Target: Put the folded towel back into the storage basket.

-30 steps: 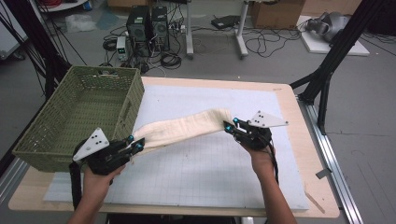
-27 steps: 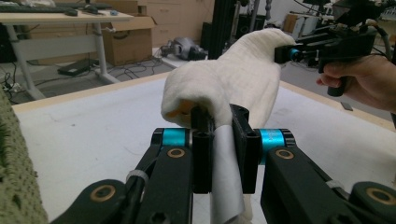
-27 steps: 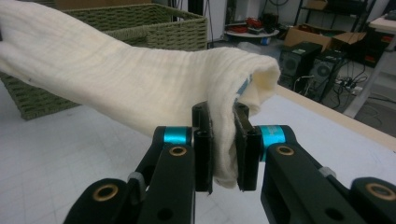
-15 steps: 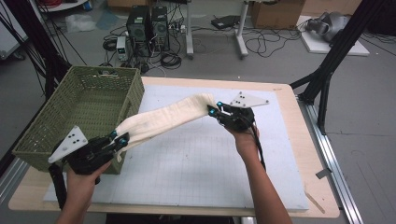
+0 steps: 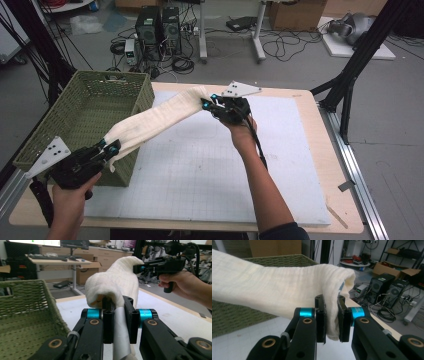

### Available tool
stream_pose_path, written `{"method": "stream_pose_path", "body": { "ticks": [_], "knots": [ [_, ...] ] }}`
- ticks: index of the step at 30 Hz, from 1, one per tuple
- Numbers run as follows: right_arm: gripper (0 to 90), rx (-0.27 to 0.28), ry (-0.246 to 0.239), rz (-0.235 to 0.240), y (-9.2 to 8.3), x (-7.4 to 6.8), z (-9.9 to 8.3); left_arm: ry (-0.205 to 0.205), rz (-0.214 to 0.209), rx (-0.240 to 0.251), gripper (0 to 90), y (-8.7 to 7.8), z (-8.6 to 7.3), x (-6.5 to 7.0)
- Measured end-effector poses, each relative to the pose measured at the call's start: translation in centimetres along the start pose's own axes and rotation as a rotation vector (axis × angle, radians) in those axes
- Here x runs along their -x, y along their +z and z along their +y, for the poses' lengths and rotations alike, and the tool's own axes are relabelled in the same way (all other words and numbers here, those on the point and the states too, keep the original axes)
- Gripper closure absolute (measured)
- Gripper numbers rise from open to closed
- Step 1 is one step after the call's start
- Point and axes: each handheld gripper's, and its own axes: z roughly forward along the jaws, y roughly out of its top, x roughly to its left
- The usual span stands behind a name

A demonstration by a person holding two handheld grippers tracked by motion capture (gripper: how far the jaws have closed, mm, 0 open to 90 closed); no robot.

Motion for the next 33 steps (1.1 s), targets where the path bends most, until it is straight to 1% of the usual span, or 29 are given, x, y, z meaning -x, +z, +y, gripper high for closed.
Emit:
{"method": "stream_pose_path", "body": {
  "ticks": [3,4,5,6,7,8,9,10,13,14,15,16,20,27,28,29,31,32,33],
  "knots": [
    [81.1,0.001,-0.010,0.008,1.2,-0.1,1.2,0.001,0.013,0.007,80.5,-0.4,0.1,-0.2],
    [81.1,0.004,-0.015,0.010,1.6,-0.2,1.5,0.003,0.026,0.014,80.5,-0.7,0.2,-0.5],
    [81.1,0.004,-0.015,0.010,1.6,-0.2,1.5,0.003,0.026,0.014,80.5,-0.7,0.2,-0.5],
    [81.1,-0.002,-0.021,0.017,2.4,-0.3,2.2,0.004,0.040,0.018,80.5,-1.1,0.3,-0.7],
    [81.1,-0.002,-0.021,0.017,2.4,-0.3,2.2,0.004,0.040,0.018,80.5,-1.1,0.3,-0.7],
    [81.1,-0.004,-0.024,0.018,2.8,-0.3,2.5,0.007,0.047,0.019,80.5,-1.2,0.3,-0.8],
    [81.1,-0.009,-0.027,0.022,3.6,-0.4,3.0,0.008,0.053,0.021,80.5,-1.4,0.4,-0.9],
    [81.1,-0.009,-0.033,0.024,4.0,-0.4,3.3,0.008,0.058,0.022,80.5,-1.5,0.4,-1.0],
    [81.1,-0.017,-0.027,0.031,5.2,-0.6,4.1,0.005,0.073,0.029,80.5,-1.9,0.5,-1.3],
    [81.1,-0.022,-0.033,0.032,5.7,-0.6,4.4,0.005,0.085,0.030,80.5,-2.1,0.6,-1.5],
    [81.1,-0.017,-0.040,0.032,6.1,-0.7,4.6,0.005,0.085,0.030,80.6,-2.1,0.6,-1.5],
    [81.1,-0.019,-0.039,0.032,6.6,-0.8,4.9,-0.006,0.099,0.032,80.5,-2.4,0.6,-1.8],
    [81.1,-0.022,-0.044,0.035,8.2,-1.2,5.6,-0.020,0.117,0.038,80.5,-3.0,0.6,-2.4],
    [81.2,-0.018,-0.005,0.045,11.0,-1.7,6.1,-0.021,0.136,0.034,80.5,-3.6,0.6,-2.8],
    [81.2,-0.019,0.001,0.046,11.4,-1.9,6.3,-0.020,0.145,0.033,80.5,-3.7,0.5,-3.0],
    [81.2,-0.014,-0.003,0.044,11.7,-2.0,6.5,-0.020,0.145,0.033,80.5,-3.7,0.5,-3.0],
    [81.2,-0.010,-0.003,0.049,12.4,-2.2,6.8,-0.019,0.158,0.033,80.5,-4.0,0.5,-3.2],
    [81.2,-0.010,-0.003,0.049,12.4,-2.2,6.8,-0.019,0.158,0.033,80.5,-4.0,0.5,-3.2],
    [81.2,-0.015,-0.006,0.047,13.1,-2.5,7.0,-0.021,0.163,0.032,80.5,-4.1,0.5,-3.3]
  ]
}}
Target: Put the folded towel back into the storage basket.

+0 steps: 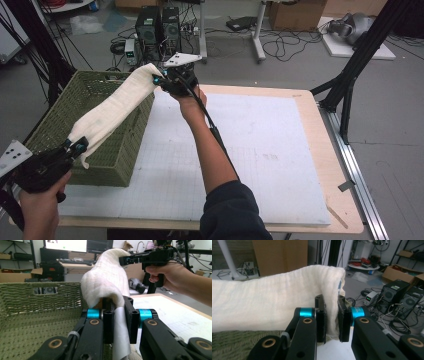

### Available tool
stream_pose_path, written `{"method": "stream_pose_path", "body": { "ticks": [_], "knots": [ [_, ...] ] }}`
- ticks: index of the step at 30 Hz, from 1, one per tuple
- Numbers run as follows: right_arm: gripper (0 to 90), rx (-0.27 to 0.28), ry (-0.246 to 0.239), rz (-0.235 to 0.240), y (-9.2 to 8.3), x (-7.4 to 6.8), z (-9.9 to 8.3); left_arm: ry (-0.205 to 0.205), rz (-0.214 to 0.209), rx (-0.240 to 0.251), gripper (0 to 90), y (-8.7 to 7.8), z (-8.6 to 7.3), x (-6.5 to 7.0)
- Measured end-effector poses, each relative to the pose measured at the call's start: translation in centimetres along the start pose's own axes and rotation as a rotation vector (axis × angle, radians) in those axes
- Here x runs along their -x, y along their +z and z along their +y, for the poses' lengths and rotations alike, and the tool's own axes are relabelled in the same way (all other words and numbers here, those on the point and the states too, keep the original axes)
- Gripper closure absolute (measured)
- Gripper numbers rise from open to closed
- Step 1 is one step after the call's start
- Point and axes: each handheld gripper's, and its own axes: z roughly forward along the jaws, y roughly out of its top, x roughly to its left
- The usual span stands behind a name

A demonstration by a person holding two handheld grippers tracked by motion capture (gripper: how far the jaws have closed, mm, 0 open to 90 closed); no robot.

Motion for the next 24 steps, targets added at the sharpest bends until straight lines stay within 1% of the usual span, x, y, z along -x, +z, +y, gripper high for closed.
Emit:
{"method": "stream_pose_path", "body": {
  "ticks": [2,3,4,8,12,13,20,24],
  "knots": [
    [81.2,-0.005,0.003,0.002,0.7,-0.1,0.2,0.004,0.015,-0.004,80.5,-0.2,-0.1,-0.2],
    [81.2,-0.005,0.003,0.002,0.7,-0.1,0.2,0.004,0.015,-0.004,80.5,-0.2,-0.1,-0.2],
    [81.2,-0.002,0.005,0.005,1.3,-0.3,0.4,0.006,0.020,-0.007,80.6,-0.3,-0.1,-0.3],
    [81.3,-0.002,0.005,0.007,2.6,-0.7,0.8,0.005,0.036,-0.006,80.6,-0.7,-0.1,-0.6],
    [81.2,-0.003,0.015,0.012,3.8,-1.0,1.0,0.004,0.045,-0.004,80.7,-0.9,-0.2,-0.8],
    [81.2,-0.006,0.013,0.013,4.1,-1.1,1.1,0.006,0.053,-0.006,80.7,-1.0,-0.2,-1.0],
    [81.2,-0.020,0.003,0.010,6.1,-1.9,2.0,-0.006,0.071,-0.005,80.6,-1.4,-0.4,-1.6],
    [81.2,-0.027,0.004,0.008,7.0,-2.1,2.1,-0.008,0.076,-0.007,80.6,-1.4,-0.4,-1.7]
  ]
}}
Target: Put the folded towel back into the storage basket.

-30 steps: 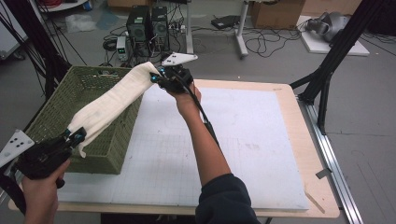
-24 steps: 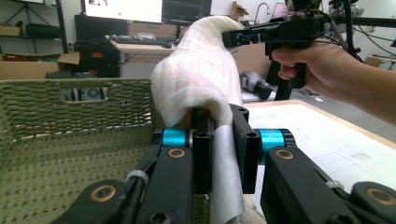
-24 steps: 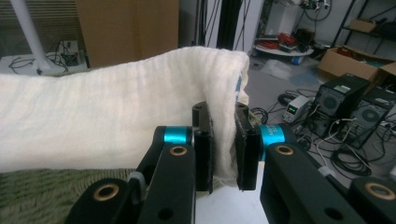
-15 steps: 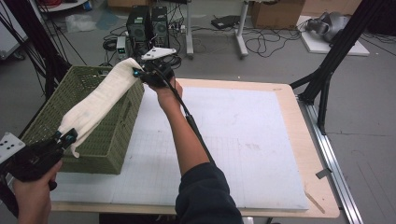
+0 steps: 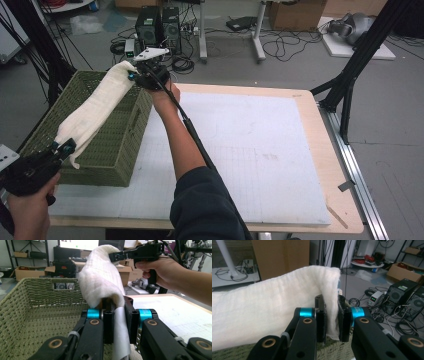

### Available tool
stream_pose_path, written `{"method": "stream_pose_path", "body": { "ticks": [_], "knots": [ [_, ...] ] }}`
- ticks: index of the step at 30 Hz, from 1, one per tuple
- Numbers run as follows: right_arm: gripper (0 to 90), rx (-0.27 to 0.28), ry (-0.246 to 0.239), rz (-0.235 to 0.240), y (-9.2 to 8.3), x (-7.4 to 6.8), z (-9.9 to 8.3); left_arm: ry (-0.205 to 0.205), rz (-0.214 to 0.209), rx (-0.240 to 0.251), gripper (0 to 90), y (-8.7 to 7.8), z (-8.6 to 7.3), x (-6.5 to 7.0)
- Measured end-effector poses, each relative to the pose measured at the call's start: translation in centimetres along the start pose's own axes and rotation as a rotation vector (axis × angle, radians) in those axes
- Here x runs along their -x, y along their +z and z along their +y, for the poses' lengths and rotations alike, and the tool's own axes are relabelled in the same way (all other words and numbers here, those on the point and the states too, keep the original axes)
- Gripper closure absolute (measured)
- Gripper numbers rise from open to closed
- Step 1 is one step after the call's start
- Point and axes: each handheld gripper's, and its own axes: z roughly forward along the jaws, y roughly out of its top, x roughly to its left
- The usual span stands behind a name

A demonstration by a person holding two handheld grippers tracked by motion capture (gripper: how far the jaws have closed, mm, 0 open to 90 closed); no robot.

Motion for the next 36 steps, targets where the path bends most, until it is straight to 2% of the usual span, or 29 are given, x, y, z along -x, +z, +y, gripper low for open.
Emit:
{"method": "stream_pose_path", "body": {
  "ticks": [9,13,14,15,16,17,18,19,21,25,27,31,33,36],
  "knots": [
    [81.2,-0.011,-0.004,0.007,2.3,-0.9,0.2,-0.016,0.031,-0.005,80.6,-0.3,-0.1,-0.6],
    [81.3,-0.007,0.017,0.012,3.4,-1.2,0.4,-0.017,0.045,-0.016,79.4,-0.2,-0.3,-0.7],
    [80.9,-0.009,0.020,0.011,3.8,-1.3,0.5,-0.027,0.054,-0.021,76.7,-0.2,-0.4,-0.8],
    [78.1,-0.014,0.020,0.015,4.3,-1.4,0.6,-0.082,0.079,-0.024,69.0,-0.1,-0.5,-1.1],
    [67.0,-0.020,0.019,0.001,4.7,-1.6,0.7,-0.116,0.094,-0.017,57.8,-0.1,-0.5,-1.3],
    [53.8,-0.020,0.015,-0.028,5.2,-1.8,0.8,-0.116,0.094,-0.017,46.2,-0.1,-0.5,-1.3],
    [51.1,-0.023,0.015,-0.057,5.5,-2.0,0.9,-0.155,0.110,0.003,40.5,-0.2,-0.6,-1.6],
    [51.0,-0.012,0.019,-0.052,5.5,-2.1,1.0,-0.159,0.115,0.009,38.5,-0.3,-0.6,-1.6],
    [49.4,0.001,0.022,-0.056,5.4,-2.3,1.1,-0.158,0.120,0.011,35.5,-0.4,-0.6,-1.7],
    [48.6,-0.001,0.028,-0.045,4.8,-2.2,1.0,-0.160,0.123,0.015,35.1,-0.5,-0.5,-1.7],
    [46.5,-0.008,0.032,-0.036,3.9,-2.0,0.5,-0.160,0.120,0.014,34.2,-0.4,-0.5,-1.6],
    [44.2,-0.014,0.030,-0.020,2.9,-1.8,-0.2,-0.146,0.094,-0.004,33.9,-0.1,-0.4,-1.3],
    [41.5,-0.010,0.050,0.015,2.0,-1.5,-0.6,-0.133,0.078,-0.015,32.2,0.1,-0.3,-1.1],
    [39.1,-0.014,0.055,0.026,1.5,-1.5,-0.7,-0.132,0.063,-0.020,29.4,0.4,-0.3,-0.9]
  ]
}}
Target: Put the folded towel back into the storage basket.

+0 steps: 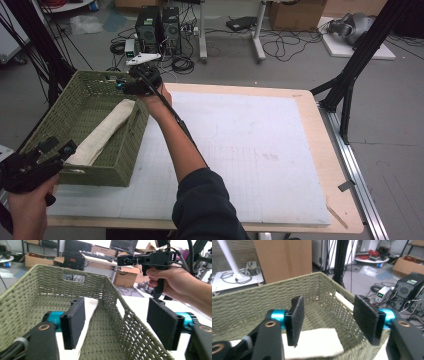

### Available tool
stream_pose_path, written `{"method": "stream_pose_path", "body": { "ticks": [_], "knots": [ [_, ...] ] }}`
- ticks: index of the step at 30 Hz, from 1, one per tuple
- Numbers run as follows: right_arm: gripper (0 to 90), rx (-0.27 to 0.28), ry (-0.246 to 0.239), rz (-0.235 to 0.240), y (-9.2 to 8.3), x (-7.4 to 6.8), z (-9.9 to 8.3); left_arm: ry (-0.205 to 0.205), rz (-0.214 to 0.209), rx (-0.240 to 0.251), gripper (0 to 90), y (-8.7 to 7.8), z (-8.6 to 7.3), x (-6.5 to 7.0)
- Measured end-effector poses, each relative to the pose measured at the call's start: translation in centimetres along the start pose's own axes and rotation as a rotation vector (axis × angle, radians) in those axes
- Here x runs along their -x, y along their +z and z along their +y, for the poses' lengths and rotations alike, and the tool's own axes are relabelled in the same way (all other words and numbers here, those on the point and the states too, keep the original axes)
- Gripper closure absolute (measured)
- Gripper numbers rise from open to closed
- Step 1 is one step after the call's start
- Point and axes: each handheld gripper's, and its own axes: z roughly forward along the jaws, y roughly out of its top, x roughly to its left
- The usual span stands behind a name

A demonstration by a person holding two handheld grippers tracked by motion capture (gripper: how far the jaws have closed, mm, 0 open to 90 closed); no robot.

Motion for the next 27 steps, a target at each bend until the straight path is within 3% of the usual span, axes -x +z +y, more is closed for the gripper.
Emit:
{"method": "stream_pose_path", "body": {
  "ticks": [7,15,27],
  "knots": [
    [28.0,-0.031,-0.006,0.028,-1.9,0.5,-0.8,0.002,-0.037,-0.037,23.7,1.0,-0.1,0.6],
    [22.2,-0.040,-0.009,0.011,-3.7,1.1,-1.6,0.030,-0.091,-0.033,22.3,1.7,-0.1,1.5],
    [21.0,-0.027,-0.012,-0.001,-7.6,1.9,-2.7,0.049,-0.176,-0.049,22.3,3.0,-0.1,2.9]
  ]
}}
